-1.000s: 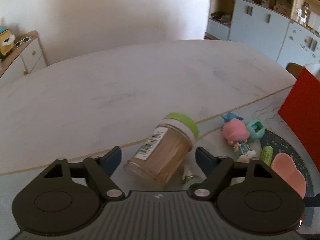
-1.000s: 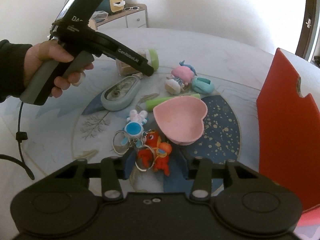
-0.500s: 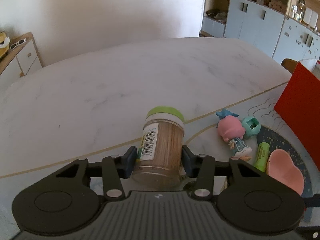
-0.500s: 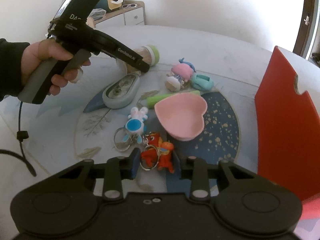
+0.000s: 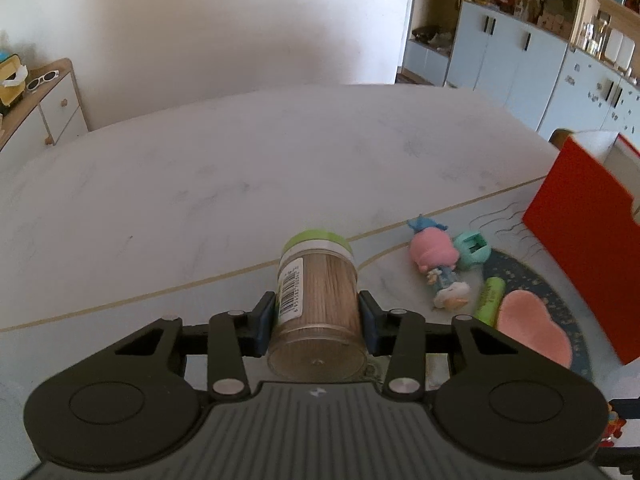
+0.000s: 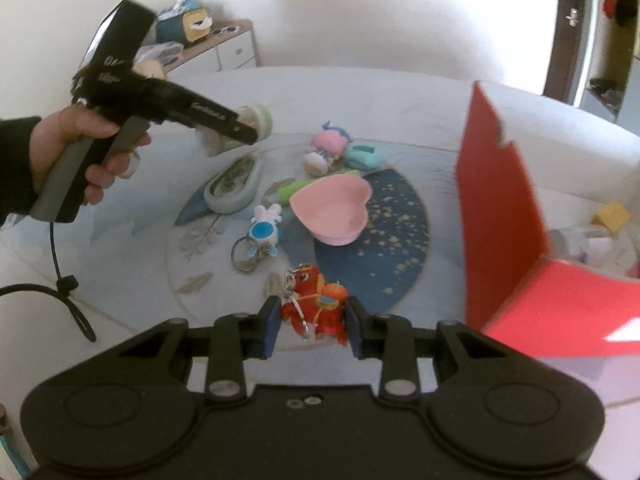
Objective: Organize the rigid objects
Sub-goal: 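Carry the toothpick jar and red keychain over the cardboard box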
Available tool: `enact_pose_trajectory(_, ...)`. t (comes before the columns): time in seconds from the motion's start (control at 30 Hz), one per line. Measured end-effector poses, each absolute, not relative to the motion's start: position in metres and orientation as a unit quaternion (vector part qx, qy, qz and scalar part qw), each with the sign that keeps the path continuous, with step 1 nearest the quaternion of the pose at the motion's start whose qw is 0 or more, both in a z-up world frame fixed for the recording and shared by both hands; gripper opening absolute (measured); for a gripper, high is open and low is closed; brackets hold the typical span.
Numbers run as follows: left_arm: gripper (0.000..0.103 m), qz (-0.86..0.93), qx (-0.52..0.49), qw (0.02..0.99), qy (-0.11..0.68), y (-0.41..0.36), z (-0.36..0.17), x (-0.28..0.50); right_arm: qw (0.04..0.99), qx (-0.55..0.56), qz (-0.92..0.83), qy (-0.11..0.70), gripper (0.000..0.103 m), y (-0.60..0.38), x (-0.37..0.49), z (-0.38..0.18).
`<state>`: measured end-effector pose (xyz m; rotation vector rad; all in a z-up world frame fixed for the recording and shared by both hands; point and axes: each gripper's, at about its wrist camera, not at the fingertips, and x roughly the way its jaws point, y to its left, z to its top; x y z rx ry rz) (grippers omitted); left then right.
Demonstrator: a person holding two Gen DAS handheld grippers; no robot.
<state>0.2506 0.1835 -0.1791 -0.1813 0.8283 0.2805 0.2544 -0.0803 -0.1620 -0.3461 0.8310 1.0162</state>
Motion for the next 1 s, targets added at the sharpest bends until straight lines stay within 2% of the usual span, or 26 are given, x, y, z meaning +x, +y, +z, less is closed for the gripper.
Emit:
enact_pose_trajectory(0.5,0.042,0.115,-0.114,0.913,0.375,0.157,-0.114,0.198,0.828,-0.101,0.418,0.361,0.033,-0.136,0.241,-0.085)
enact_pose_trajectory(1.0,0.042,0.022,-0.07,0.937,0.341,0.081,-0.043,0.193,0.867,-0.061,0.362,0.337,0.033,-0.182,0.27,-0.025)
